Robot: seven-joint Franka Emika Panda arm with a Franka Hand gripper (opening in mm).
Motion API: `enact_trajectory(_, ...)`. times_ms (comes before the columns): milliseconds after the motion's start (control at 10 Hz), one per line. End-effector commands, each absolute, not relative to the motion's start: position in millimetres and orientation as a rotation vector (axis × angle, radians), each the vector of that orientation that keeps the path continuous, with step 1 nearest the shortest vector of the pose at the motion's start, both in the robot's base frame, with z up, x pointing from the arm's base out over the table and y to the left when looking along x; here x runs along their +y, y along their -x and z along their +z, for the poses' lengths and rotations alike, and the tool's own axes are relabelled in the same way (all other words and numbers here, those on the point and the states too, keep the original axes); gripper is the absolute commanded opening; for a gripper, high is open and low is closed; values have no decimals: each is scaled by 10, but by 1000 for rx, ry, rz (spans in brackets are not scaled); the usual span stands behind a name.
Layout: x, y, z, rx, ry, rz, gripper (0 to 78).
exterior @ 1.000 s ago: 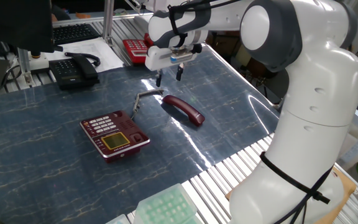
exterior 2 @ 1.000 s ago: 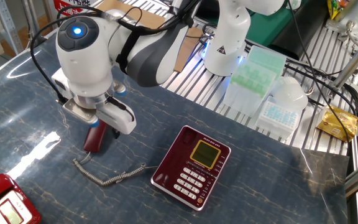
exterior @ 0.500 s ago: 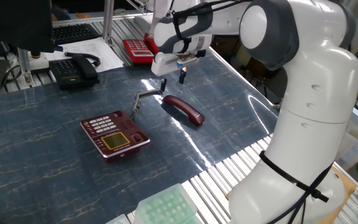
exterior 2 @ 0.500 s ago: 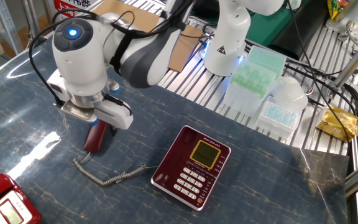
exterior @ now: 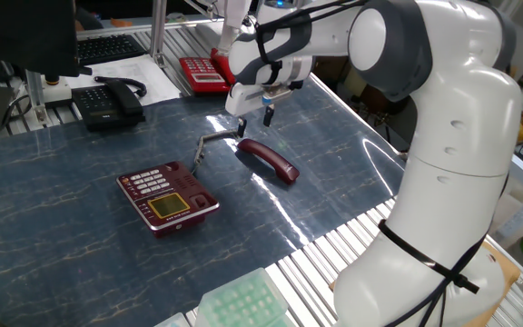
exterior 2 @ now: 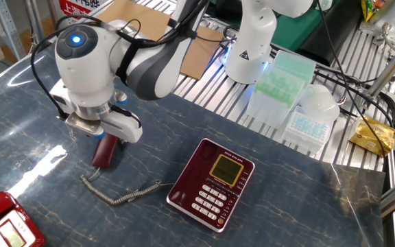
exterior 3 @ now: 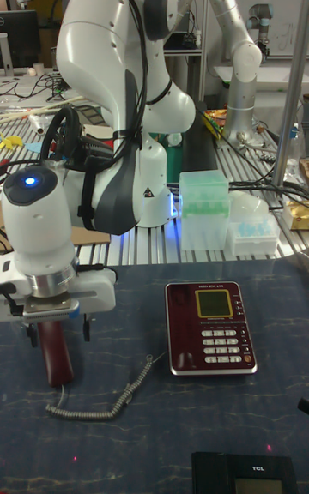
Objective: Place the handset of the telephone on the corresponding phone cradle
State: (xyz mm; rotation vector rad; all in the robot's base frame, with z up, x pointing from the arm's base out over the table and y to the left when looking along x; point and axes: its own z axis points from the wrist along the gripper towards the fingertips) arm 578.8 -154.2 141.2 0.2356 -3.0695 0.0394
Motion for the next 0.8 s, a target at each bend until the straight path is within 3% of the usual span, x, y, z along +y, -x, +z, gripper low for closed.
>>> enact_trajectory(100, -1546, -5791, 1414, -3086, -204, 44, 774)
enact_trajectory(800, -1546, -5789, 1415, -3093, -165, 72, 774)
